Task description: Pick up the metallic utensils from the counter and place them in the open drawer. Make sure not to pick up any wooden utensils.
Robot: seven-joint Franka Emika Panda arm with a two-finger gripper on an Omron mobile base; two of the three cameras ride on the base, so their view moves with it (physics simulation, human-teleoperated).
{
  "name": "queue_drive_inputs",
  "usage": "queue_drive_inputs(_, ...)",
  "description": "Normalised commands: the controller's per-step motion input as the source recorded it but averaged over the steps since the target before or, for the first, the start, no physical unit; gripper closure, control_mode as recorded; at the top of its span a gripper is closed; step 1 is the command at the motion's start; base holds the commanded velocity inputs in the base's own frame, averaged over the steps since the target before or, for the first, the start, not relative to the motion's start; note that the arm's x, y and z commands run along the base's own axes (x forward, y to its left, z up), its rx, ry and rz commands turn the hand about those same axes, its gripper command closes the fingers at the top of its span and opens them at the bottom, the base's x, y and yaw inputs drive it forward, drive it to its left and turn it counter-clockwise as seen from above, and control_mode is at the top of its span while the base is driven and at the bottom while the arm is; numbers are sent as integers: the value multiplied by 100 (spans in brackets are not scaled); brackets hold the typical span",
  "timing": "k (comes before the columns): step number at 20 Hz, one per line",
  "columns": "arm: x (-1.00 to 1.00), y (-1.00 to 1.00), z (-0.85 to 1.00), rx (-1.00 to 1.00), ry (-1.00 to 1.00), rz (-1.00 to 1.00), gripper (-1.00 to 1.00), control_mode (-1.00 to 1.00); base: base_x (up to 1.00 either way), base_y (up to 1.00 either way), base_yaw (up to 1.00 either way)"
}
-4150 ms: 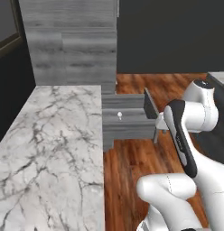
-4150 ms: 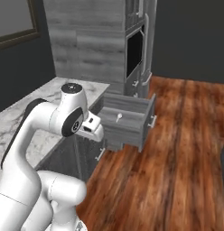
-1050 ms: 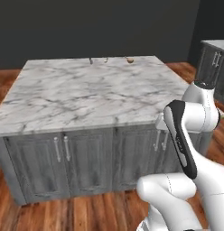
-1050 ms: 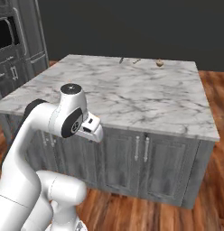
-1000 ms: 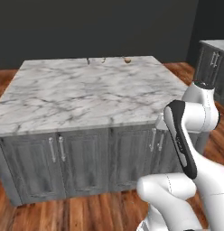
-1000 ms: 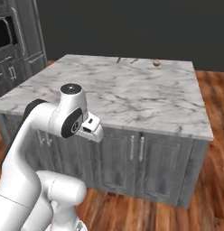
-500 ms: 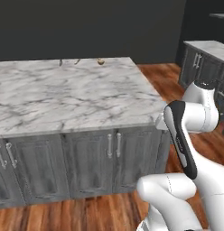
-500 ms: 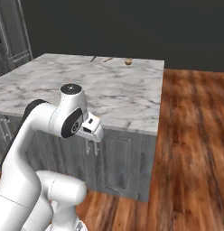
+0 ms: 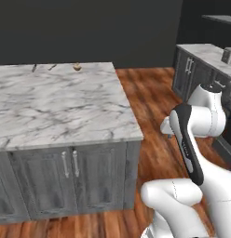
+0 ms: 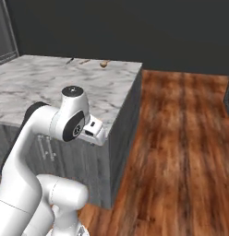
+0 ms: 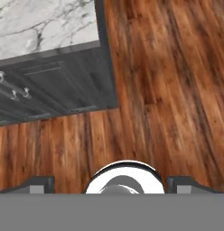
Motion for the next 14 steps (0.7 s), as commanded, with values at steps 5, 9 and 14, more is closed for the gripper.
queue_drive_inputs(5, 0, 0, 0, 0, 0, 0, -100, 100, 67, -100, 7)
queue_drive_inputs(9, 0, 0, 0, 0, 0, 0, -100, 100, 100, -100, 22)
queue_drive_inputs(14, 0, 0, 0, 0, 0, 0, -100, 100, 100, -100, 29)
